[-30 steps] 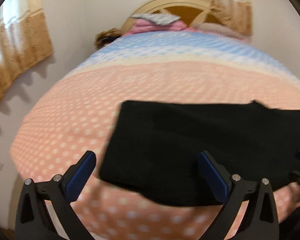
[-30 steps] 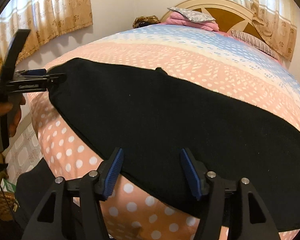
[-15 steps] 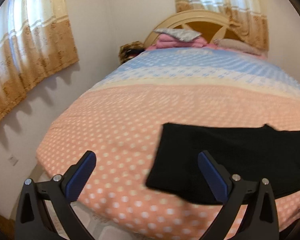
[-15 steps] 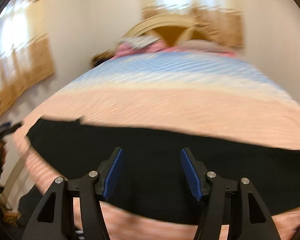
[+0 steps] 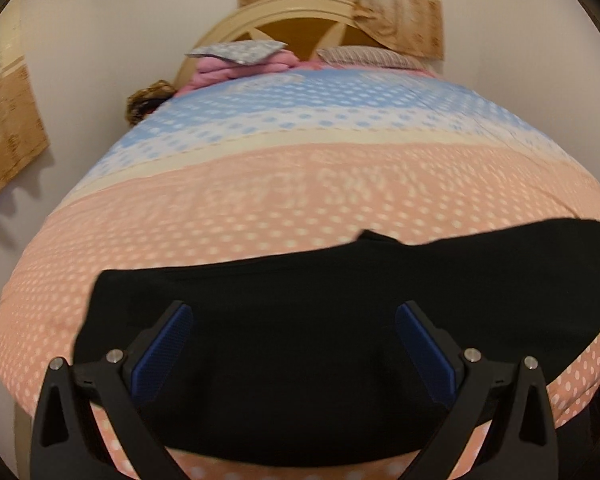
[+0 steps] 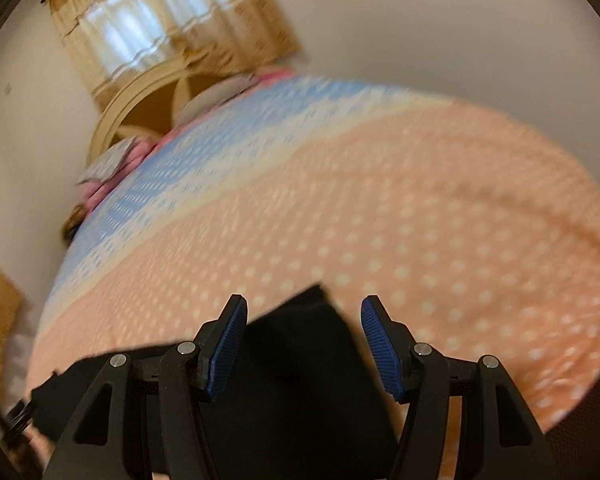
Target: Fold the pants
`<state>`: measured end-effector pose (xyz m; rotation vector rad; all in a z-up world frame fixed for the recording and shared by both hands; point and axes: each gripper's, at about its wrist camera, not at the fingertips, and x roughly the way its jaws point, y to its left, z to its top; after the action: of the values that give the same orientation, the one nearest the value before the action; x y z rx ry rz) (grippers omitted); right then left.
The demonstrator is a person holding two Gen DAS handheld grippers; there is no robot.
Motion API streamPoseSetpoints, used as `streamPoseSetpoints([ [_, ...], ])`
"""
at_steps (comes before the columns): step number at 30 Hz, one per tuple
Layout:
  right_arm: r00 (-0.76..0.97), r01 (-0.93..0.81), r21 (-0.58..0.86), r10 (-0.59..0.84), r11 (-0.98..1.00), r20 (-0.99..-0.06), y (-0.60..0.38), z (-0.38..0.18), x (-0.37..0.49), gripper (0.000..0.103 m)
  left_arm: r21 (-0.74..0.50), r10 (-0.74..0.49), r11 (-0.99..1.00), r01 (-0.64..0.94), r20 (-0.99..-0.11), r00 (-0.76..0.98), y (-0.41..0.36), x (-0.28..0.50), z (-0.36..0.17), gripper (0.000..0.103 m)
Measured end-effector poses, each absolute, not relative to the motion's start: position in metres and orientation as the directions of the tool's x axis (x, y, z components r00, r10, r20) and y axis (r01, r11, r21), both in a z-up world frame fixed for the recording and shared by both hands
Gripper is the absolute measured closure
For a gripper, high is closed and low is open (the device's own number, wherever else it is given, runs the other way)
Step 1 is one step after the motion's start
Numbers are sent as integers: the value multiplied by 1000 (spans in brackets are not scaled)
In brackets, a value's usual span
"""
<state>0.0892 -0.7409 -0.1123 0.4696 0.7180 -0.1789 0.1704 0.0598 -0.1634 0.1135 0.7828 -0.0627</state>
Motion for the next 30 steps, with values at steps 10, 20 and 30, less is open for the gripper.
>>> streamPoseSetpoints([
  [10,794,260,227,-74,938,-604,-720,-114,73,91,80,-25,988,129,-750,661,35,179,-180,0],
  [20,713,447,246,-177,860,-678,-763,-133,91,69,64,-36,990,124,-743,669,46,166,-178,0],
  [30,791,258,203,-85,945,-606,-695,-103,47,56,86,29,995,50,-734,678,91,157,-180,0],
])
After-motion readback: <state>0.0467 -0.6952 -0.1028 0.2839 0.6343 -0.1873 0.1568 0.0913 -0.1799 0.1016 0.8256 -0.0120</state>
